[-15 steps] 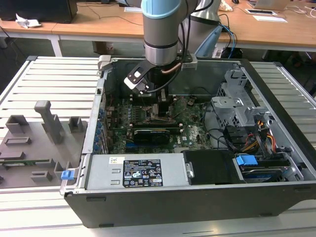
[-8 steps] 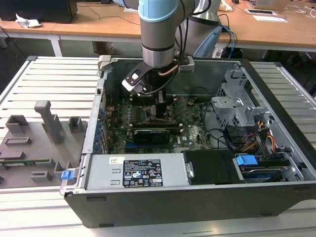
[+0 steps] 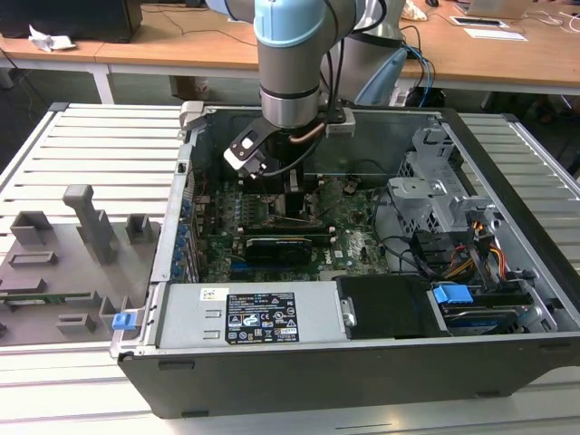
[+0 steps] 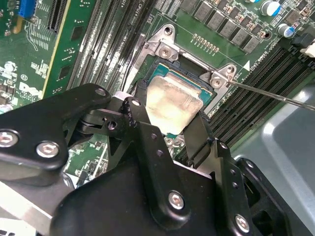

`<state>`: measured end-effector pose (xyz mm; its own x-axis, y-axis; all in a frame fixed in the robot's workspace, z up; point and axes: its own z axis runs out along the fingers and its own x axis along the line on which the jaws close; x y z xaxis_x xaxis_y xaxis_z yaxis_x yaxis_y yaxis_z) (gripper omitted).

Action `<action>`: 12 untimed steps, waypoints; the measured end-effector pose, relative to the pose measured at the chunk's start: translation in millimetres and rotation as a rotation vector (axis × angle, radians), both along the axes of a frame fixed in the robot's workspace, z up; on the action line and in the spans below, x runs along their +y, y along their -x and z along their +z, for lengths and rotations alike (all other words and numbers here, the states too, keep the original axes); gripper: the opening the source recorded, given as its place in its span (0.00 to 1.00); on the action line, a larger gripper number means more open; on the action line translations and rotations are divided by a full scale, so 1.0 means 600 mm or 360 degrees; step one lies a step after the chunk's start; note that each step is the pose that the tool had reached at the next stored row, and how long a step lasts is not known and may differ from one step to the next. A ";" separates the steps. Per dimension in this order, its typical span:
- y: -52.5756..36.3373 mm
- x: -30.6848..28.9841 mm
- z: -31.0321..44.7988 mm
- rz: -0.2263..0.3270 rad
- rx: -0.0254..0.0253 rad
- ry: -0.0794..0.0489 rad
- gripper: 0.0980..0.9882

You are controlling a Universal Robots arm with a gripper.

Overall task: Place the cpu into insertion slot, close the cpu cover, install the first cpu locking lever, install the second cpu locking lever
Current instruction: 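Place the cpu into insertion slot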

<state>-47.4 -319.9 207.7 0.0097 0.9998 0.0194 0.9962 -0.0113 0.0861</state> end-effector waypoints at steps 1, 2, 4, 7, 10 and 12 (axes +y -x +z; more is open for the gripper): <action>0.000 0.0000 -0.001 0.0000 0.00000 0.0000 0.49; 0.000 0.0000 -0.002 0.0000 -0.00001 0.0000 0.49; 0.000 0.0000 -0.003 -0.0001 0.00000 0.0000 0.49; -0.003 0.0000 -0.005 0.0000 0.00001 0.0001 0.49; -0.003 0.0001 -0.006 0.0000 -0.00002 0.0000 0.49; -0.003 0.0000 -0.008 0.0000 -0.00001 0.0001 0.49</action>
